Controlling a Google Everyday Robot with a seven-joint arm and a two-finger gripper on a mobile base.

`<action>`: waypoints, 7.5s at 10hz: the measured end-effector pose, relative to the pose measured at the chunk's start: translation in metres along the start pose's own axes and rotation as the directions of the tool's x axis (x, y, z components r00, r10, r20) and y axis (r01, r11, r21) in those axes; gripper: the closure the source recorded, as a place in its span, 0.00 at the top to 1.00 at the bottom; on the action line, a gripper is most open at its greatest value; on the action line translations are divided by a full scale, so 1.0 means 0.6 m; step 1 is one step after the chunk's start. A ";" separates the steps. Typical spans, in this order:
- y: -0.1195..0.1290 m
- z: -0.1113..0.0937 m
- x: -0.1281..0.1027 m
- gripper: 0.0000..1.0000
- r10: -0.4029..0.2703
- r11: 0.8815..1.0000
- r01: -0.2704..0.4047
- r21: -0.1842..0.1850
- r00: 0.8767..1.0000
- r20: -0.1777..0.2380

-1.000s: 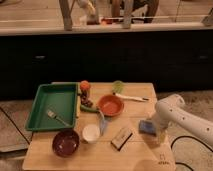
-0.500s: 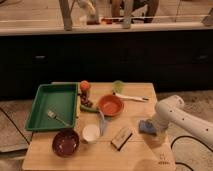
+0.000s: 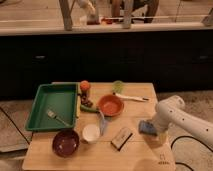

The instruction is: Place sponge in paper cup

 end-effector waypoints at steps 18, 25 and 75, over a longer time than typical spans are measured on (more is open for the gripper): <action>-0.005 0.006 0.005 0.80 -0.095 0.995 0.095 -0.004 0.995 -0.031; -0.006 0.009 0.008 0.80 -0.132 0.991 0.132 0.000 0.990 -0.043; -0.007 0.017 0.009 0.80 -0.188 0.982 0.190 0.019 0.980 -0.069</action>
